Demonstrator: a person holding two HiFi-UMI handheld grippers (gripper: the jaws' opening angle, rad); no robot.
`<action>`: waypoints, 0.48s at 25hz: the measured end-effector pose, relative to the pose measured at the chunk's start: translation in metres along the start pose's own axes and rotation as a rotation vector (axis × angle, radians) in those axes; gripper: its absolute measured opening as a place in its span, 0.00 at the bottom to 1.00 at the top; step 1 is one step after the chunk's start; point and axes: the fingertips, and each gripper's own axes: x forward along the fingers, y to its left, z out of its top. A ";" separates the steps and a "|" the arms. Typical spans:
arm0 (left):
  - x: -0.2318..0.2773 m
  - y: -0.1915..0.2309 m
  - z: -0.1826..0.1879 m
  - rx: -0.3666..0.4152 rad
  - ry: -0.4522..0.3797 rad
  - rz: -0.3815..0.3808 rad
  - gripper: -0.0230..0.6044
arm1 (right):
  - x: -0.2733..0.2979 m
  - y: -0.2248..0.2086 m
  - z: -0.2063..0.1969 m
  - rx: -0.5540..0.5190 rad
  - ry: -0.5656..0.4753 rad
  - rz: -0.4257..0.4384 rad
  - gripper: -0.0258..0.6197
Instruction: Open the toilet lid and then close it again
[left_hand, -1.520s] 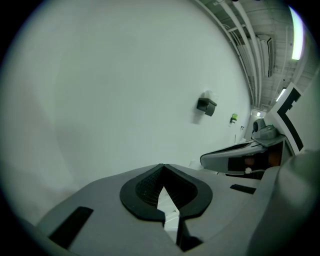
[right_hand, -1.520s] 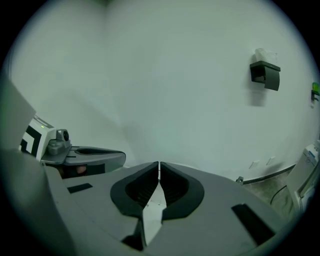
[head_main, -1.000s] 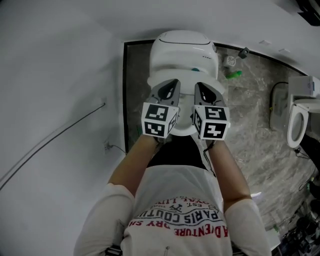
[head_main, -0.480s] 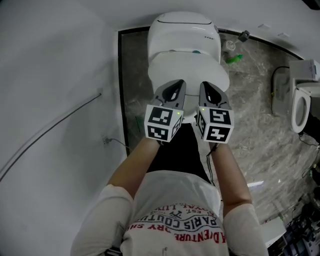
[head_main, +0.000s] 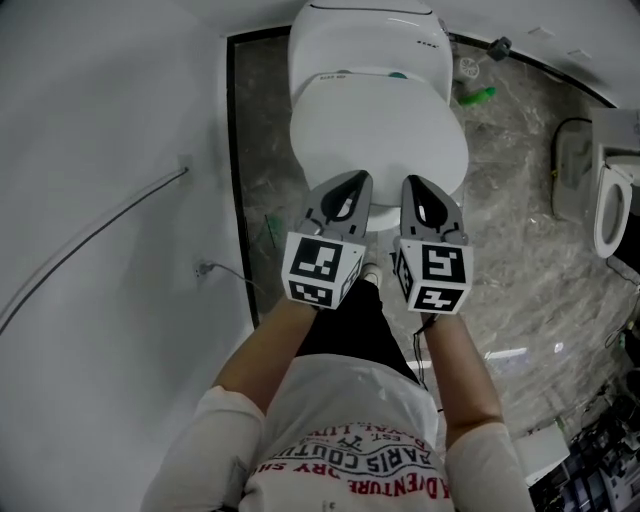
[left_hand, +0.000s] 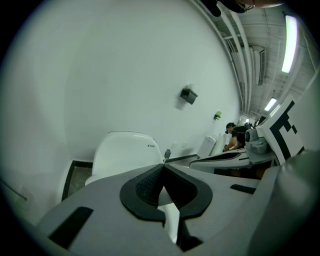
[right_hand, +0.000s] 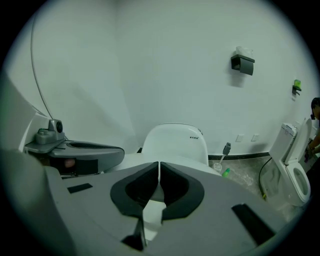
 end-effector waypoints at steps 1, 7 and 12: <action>-0.001 0.000 -0.007 -0.002 0.008 0.006 0.05 | 0.000 0.001 -0.007 -0.003 0.005 0.004 0.07; -0.003 -0.005 -0.059 0.001 0.054 0.038 0.05 | 0.001 0.006 -0.056 0.042 0.015 0.035 0.07; -0.001 -0.008 -0.092 0.036 0.060 0.073 0.05 | 0.004 0.007 -0.088 0.050 0.014 0.061 0.07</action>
